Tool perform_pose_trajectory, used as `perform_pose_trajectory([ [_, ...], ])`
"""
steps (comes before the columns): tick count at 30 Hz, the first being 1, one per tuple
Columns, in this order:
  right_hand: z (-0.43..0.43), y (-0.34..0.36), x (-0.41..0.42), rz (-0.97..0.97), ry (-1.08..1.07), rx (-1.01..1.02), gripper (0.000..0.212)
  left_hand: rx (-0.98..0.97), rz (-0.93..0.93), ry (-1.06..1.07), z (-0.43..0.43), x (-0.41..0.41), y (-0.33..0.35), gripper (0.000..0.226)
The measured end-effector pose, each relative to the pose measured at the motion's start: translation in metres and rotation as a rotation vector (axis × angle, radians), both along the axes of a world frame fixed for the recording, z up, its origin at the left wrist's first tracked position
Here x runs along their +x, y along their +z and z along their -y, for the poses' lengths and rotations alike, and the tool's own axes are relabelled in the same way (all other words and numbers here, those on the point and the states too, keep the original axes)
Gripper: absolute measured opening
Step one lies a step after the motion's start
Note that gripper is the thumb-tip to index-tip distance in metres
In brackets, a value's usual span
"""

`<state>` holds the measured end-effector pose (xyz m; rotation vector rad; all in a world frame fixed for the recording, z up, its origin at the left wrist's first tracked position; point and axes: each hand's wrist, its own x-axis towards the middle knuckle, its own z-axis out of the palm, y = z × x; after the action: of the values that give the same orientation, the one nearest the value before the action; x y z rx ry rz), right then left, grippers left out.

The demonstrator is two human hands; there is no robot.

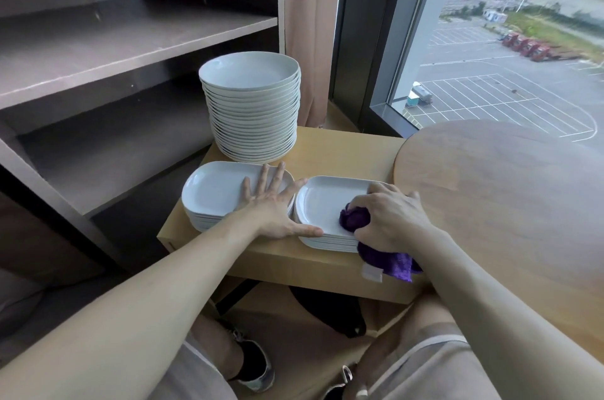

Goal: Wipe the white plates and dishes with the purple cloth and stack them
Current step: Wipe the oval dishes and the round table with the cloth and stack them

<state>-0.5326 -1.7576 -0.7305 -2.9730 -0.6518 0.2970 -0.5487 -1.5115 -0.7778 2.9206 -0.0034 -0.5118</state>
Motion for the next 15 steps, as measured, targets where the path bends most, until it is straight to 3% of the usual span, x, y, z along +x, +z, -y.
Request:
perform_pose_trajectory([
  [5,-0.043,0.002,0.011,-0.063,0.216,0.019,0.037,0.009,-0.003,-0.001,0.001,0.000,-0.001,0.131],
  [9,-0.066,-0.007,0.019,-0.047,0.225,0.122,0.036,-0.004,-0.006,0.005,0.000,0.001,-0.002,0.132],
  [15,-0.065,-0.030,0.013,0.184,0.146,0.269,0.047,0.015,0.031,-0.006,-0.001,0.002,-0.006,0.118],
])
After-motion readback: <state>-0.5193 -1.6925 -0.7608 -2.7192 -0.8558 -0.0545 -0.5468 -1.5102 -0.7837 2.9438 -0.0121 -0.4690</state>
